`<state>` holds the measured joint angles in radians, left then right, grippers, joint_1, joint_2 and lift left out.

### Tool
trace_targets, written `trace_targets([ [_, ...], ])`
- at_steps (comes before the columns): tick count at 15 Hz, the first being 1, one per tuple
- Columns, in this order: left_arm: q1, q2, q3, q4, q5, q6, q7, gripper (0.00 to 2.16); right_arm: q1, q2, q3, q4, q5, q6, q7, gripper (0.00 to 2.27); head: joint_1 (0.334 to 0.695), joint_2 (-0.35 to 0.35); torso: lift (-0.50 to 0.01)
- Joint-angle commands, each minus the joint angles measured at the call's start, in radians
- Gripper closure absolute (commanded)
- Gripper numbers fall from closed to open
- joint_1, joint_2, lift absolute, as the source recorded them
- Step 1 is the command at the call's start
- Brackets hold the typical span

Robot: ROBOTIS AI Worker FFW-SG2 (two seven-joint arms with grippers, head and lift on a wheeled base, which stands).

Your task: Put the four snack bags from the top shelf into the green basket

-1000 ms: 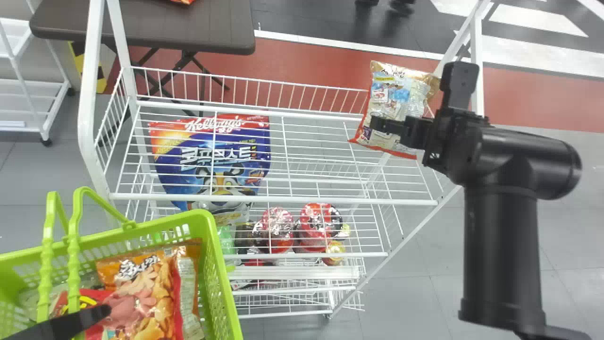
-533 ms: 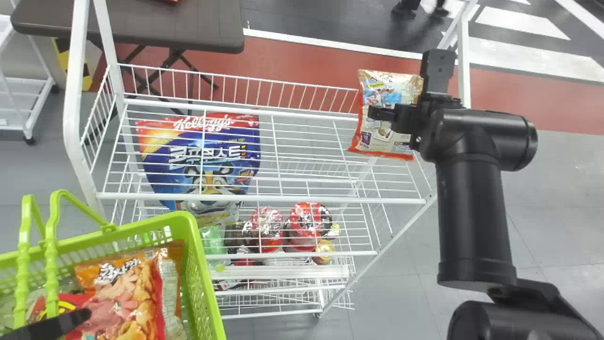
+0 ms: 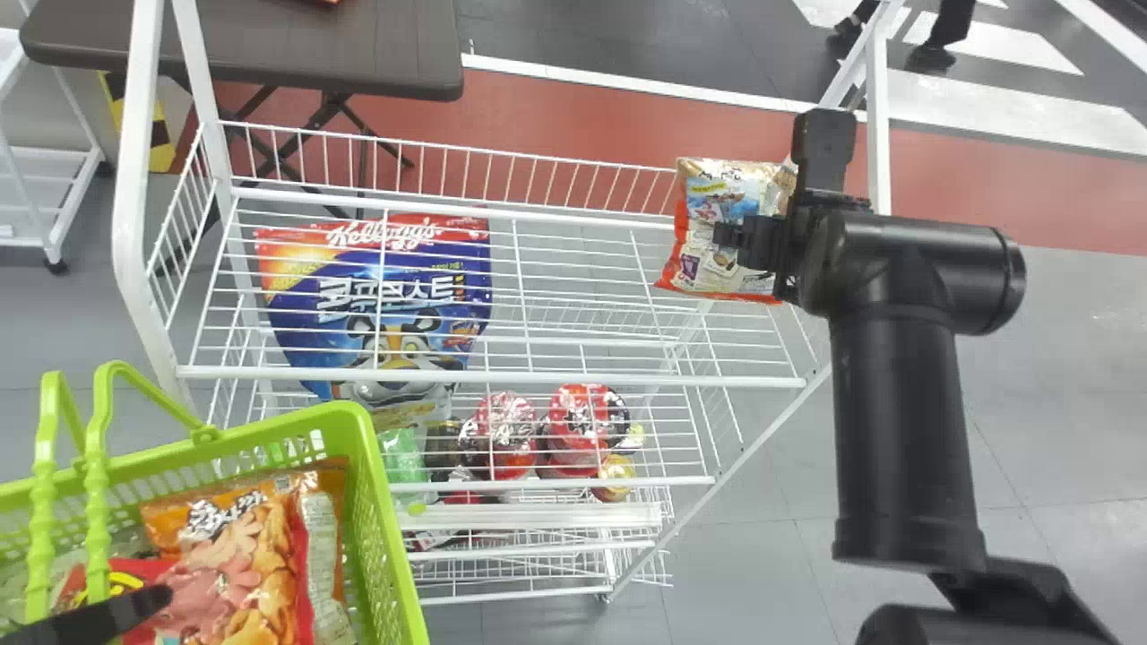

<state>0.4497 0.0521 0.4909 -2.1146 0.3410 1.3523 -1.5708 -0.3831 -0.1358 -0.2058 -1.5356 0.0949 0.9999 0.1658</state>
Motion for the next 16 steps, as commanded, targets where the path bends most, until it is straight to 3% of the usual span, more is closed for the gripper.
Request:
trace_targets([
  [1,0.000,0.000,0.005,0.002,0.000,0.000,-0.010,2.15,0.105,-0.001,-0.010,-0.238,-0.109,0.092,0.001,2.25,0.695,-0.269,0.000],
  [6,-0.003,-0.003,0.003,0.004,0.000,0.000,-0.010,2.15,0.279,0.001,0.025,-0.707,-0.392,0.475,0.017,2.25,0.695,-0.209,0.000],
  [7,-0.002,-0.003,0.003,0.004,0.000,0.000,-0.010,2.15,0.293,0.001,0.037,-0.745,-0.466,0.552,0.018,2.25,0.695,-0.155,0.000],
  [9,-0.002,-0.003,0.005,0.010,0.000,0.000,-0.010,2.15,0.311,0.001,0.092,-0.796,-0.610,0.572,0.017,2.25,0.695,-0.080,0.000],
  [13,-0.002,-0.003,0.005,0.010,0.001,0.000,-0.010,2.15,0.305,0.035,0.229,-0.818,-0.636,0.572,0.014,2.25,0.695,0.108,0.000],
  [16,-0.002,-0.002,0.005,0.013,0.003,0.000,-0.010,2.15,0.308,0.050,0.284,-0.787,-0.782,0.572,0.008,2.25,0.695,0.188,0.000],
])
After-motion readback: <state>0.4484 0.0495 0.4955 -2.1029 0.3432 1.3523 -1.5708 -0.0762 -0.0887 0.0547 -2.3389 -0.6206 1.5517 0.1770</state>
